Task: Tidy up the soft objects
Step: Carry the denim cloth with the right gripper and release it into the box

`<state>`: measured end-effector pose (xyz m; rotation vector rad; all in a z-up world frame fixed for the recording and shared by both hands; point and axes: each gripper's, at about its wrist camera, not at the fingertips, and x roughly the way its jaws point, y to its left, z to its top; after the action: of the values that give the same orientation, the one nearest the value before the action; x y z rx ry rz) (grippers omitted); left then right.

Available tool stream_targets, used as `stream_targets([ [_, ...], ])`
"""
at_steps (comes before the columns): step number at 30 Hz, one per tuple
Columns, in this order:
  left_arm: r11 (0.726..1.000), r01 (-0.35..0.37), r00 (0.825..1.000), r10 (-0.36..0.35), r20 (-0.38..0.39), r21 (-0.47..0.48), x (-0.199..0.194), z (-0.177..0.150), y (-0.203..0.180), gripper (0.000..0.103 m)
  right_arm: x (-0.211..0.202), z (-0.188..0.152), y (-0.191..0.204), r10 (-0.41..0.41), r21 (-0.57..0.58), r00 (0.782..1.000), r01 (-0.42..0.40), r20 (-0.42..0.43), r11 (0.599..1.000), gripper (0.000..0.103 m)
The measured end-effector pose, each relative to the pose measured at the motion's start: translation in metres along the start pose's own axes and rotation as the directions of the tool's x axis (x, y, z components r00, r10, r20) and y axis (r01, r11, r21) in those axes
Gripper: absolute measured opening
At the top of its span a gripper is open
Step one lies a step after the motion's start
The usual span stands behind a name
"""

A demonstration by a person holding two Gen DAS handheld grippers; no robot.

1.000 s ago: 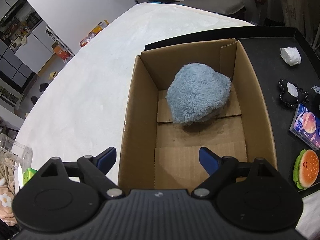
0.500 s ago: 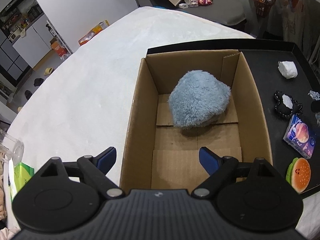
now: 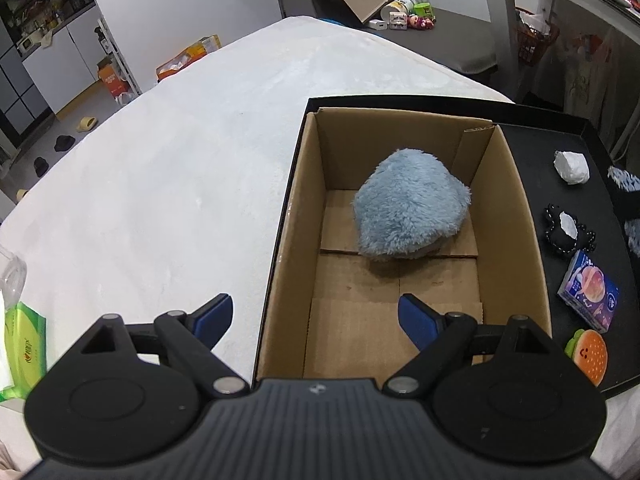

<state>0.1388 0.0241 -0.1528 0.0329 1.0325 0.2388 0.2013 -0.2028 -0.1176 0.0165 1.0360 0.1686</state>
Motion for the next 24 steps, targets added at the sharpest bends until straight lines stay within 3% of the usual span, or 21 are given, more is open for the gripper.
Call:
stream_targets([
  [17, 0.983, 0.137, 0.99, -0.131, 0.057, -0.119, -0.008, -0.008, 0.034, 0.085, -0.034, 0.008, 0.056, 0.136, -0.038, 0.989, -0.134, 0.055, 0.99, 0.05],
  [24, 0.98, 0.148, 0.988, -0.141, 0.058, -0.133, -0.006, -0.01, 0.038, 0.072, -0.035, 0.009, 0.074, 0.167, -0.071, 0.984, -0.163, 0.068, 0.984, 0.05],
])
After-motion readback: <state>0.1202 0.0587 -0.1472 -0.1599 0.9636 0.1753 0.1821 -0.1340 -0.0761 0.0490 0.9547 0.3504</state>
